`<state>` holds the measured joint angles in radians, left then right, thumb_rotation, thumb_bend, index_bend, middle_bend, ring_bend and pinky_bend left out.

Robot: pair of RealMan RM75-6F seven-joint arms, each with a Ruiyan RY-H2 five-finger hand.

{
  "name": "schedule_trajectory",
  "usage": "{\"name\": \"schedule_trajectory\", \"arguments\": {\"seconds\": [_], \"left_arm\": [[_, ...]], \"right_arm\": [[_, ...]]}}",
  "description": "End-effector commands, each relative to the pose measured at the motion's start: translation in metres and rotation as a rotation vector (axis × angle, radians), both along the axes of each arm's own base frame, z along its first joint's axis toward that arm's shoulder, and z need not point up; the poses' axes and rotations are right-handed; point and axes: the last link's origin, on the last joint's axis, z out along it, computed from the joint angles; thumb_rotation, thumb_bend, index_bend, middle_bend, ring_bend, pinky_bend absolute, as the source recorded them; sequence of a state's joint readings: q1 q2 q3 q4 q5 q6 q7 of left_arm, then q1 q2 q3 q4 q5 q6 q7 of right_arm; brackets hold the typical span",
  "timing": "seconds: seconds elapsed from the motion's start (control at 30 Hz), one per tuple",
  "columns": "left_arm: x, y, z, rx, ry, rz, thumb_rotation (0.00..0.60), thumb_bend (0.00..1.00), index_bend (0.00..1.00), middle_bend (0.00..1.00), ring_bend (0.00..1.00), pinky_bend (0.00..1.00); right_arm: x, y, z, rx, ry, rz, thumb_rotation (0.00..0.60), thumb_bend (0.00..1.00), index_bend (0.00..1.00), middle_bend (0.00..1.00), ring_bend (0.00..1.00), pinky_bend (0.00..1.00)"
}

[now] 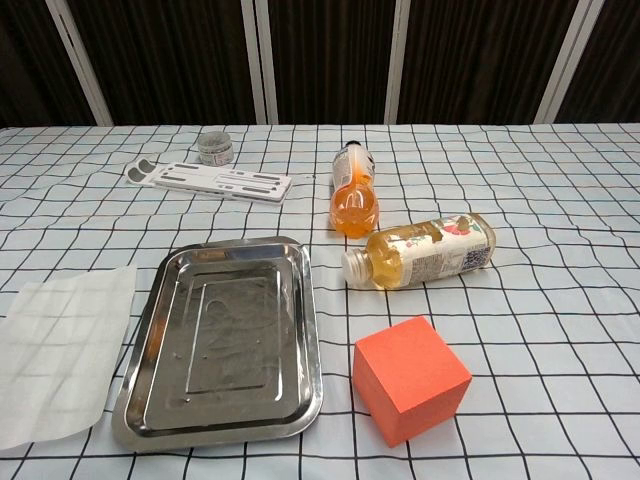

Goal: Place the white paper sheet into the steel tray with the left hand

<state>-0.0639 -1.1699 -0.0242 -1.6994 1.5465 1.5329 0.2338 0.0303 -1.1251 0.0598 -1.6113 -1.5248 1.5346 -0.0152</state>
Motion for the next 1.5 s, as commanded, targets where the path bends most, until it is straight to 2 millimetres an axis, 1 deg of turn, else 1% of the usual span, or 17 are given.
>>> {"name": "schedule_trajectory", "arguments": {"seconds": [0.03,0.27,0.33,0.5,0.63,0.73,0.8,1.0,1.2,1.5], "left_arm": [[0.000,0.000,0.000,-0.001,0.001,0.002,0.600,0.00,0.00,0.00,0.00,0.00],[-0.001,-0.001,-0.004,-0.026,0.014,0.006,0.600,0.00,0.00,0.00,0.00,0.00],[-0.001,-0.002,-0.006,-0.046,0.019,0.007,0.600,0.01,0.02,0.00,0.00,0.00],[-0.004,-0.007,-0.017,-0.160,0.054,0.022,0.600,0.01,0.20,0.00,0.00,0.00],[-0.009,-0.013,-0.027,-0.294,0.117,0.035,0.600,0.02,0.26,0.00,0.00,0.00],[-0.009,-0.015,-0.035,-0.366,0.165,0.033,0.600,0.02,0.30,0.00,0.00,0.00],[-0.007,-0.015,-0.041,-0.397,0.190,0.019,0.600,0.04,0.33,0.00,0.00,0.00],[0.005,-0.010,-0.065,-0.460,0.214,-0.035,0.600,0.12,0.36,0.00,0.00,0.00],[0.015,-0.004,-0.087,-0.516,0.235,-0.079,0.600,0.12,0.39,0.00,0.00,0.00],[0.021,0.003,-0.106,-0.553,0.251,-0.091,0.600,0.15,0.43,0.00,0.00,0.00]], "right_arm": [[0.000,0.000,0.000,0.001,-0.001,0.000,0.600,0.32,0.00,0.00,0.00,0.00],[0.000,0.000,0.000,0.000,-0.003,-0.001,0.600,0.32,0.00,0.00,0.00,0.00],[0.000,0.000,0.000,-0.002,-0.004,0.000,0.600,0.32,0.00,0.00,0.00,0.00],[0.000,0.000,0.000,0.001,-0.001,-0.002,0.600,0.33,0.00,0.00,0.00,0.00],[0.000,-0.001,0.000,0.000,-0.001,-0.004,0.600,0.32,0.00,0.00,0.00,0.00],[0.000,0.000,0.000,0.000,-0.003,-0.004,0.600,0.33,0.00,0.00,0.00,0.00],[0.000,0.000,0.000,0.000,-0.004,-0.003,0.600,0.32,0.00,0.00,0.00,0.00],[0.000,0.000,0.000,-0.001,-0.007,-0.001,0.600,0.33,0.00,0.00,0.00,0.00],[0.000,0.000,0.000,-0.005,-0.008,-0.003,0.600,0.33,0.00,0.00,0.00,0.00],[0.000,0.000,0.001,-0.008,-0.017,-0.003,0.600,0.33,0.00,0.00,0.00,0.00]]}}
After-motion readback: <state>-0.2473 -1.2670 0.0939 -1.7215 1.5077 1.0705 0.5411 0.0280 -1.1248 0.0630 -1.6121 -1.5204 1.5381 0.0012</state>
